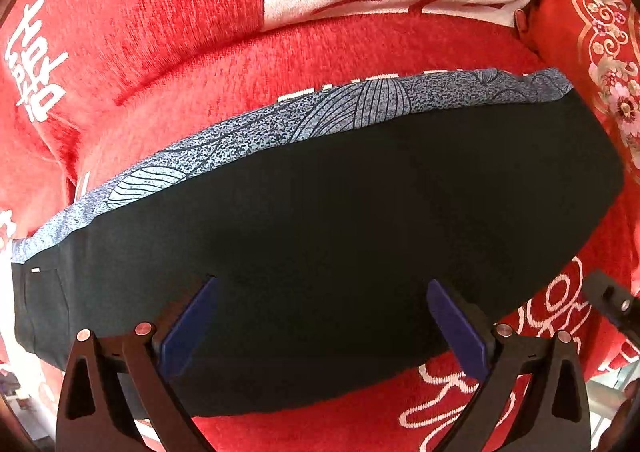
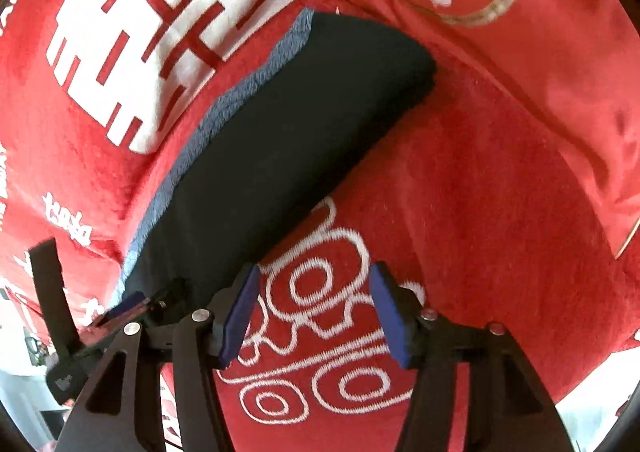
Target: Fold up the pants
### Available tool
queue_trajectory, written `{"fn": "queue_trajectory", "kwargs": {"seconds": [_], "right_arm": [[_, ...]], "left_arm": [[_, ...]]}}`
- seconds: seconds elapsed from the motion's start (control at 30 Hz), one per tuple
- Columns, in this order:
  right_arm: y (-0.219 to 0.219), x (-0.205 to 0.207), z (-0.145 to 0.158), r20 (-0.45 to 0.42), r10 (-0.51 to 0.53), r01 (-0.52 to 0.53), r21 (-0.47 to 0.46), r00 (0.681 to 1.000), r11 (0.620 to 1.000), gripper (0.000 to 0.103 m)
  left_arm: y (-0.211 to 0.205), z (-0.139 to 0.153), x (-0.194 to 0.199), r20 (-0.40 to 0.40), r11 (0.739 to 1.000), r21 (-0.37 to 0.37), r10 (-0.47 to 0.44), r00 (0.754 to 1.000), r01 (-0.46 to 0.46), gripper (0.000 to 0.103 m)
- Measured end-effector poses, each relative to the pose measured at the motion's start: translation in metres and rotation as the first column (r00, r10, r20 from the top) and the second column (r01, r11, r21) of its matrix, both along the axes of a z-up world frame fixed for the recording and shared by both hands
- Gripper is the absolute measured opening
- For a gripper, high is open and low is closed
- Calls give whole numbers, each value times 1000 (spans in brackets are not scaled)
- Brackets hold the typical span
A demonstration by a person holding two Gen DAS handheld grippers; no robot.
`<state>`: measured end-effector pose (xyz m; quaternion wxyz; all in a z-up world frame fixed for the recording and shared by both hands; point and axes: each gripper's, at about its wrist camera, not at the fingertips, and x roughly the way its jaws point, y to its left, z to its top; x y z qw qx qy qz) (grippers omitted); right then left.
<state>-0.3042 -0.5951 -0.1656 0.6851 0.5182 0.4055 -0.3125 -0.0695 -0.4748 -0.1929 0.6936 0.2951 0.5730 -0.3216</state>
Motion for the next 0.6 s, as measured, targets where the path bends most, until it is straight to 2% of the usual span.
{"fn": "queue_trajectory", "kwargs": {"seconds": [0.13,0.3,0.4,0.5,0.6], "right_arm": [[-17,16,16,29,29,-27,-81,999,996,61],[-45,62,20,28,99,-95,-133,995,987,61],[-58,97,11,4,164,-162,-134,986,978,61],[-66,124,-2,-69,217,-225,-157,974,962,61],[-78,127,-3,-101,193,-210,-201,976,957,60]], "left_arm": [[-2,-5,0,-9,1000,5,13,1000,-13,103],[-2,-9,2,-20,999,1,32,999,-32,103],[-1,-10,2,-25,999,0,45,999,-45,103],[1,-12,4,-33,998,-3,58,998,-58,103],[2,-13,4,-39,998,-6,69,997,-70,103]]}}
